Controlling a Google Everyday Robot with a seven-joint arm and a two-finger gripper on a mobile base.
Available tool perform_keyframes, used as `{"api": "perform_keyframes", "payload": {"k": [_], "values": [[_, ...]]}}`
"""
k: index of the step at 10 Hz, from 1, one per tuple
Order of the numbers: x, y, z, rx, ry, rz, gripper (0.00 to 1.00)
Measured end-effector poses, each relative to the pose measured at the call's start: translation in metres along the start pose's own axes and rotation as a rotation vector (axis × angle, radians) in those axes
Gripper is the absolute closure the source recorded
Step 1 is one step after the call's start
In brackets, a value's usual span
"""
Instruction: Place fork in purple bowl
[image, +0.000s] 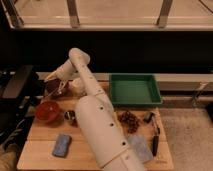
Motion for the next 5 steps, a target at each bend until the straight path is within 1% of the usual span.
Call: {"api": "perform_keyframes", "payload": {"k": [2, 3, 4, 5], "values": [[0.002, 0.004, -0.025, 0.017, 0.034, 0.01, 0.36], [0.002, 0.004, -0.032, 0.019, 0.04, 0.012, 0.36], [-0.005, 0.002, -0.07, 0.022, 0.051, 0.021, 0.36], [-0.006, 0.003, -0.069, 0.021, 0.047, 0.022, 0.36]]}}
